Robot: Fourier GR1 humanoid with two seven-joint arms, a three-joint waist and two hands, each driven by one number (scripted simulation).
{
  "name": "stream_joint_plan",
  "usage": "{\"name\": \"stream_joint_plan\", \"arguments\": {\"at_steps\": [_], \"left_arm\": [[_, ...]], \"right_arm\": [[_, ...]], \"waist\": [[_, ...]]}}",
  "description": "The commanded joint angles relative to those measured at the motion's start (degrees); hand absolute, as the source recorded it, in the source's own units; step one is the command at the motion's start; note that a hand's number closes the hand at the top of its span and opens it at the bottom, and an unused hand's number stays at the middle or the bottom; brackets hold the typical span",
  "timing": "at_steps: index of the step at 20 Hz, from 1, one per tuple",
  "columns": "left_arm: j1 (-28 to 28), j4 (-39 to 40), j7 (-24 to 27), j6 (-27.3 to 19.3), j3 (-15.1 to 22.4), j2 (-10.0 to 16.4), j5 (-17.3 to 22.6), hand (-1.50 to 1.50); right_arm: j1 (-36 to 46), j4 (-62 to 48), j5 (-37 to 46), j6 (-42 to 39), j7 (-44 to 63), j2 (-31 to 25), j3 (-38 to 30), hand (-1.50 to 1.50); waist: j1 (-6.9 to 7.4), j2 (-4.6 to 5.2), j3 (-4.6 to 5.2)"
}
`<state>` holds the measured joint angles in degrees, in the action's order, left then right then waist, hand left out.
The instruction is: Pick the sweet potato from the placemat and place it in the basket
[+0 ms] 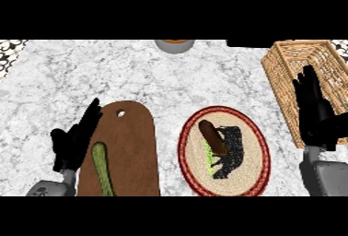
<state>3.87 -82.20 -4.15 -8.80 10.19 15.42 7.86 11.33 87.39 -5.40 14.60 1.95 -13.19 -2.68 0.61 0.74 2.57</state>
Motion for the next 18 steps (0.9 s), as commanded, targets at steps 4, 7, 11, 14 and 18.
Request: {"name": "stream_joint_plan", "arguments": {"at_steps": [4,7,11,14,18], "left_arm": [[5.22,-0.04,-1.44,1.55,-1.37,2.3,-0.03,0.0],[6.12,0.57,-2.18,2.64,-0.21,2.0,0.02,0.0],[8.4,1.79,-4.01,3.16,-2.02,2.92,1.21,0.0],[10.24,4.29,-5.06,3.31,-6.18,4.51,3.43,0.0],[6.86,3.21,-5.24,4.27,-8.57,6.28,4.58,0.0]], "right_arm": [[14.72,-1.86,0.81,-17.68,-1.28,-1.36,14.77,1.5],[20.63,1.95,8.4,-28.97,-5.35,-7.86,25.36,1.5],[21.61,2.79,16.59,-38.76,-13.68,-8.88,40.44,-1.5],[20.52,0.68,24.81,-33.56,-19.18,-2.18,49.54,-1.5],[20.61,-1.52,33.22,-28.64,-9.29,7.21,56.51,-1.5]], "waist": [[7.11,0.38,-2.55],[11.97,0.03,-1.37],[7.94,0.27,-2.42],[3.4,0.01,-2.58],[0.63,-0.86,-2.53]]}}
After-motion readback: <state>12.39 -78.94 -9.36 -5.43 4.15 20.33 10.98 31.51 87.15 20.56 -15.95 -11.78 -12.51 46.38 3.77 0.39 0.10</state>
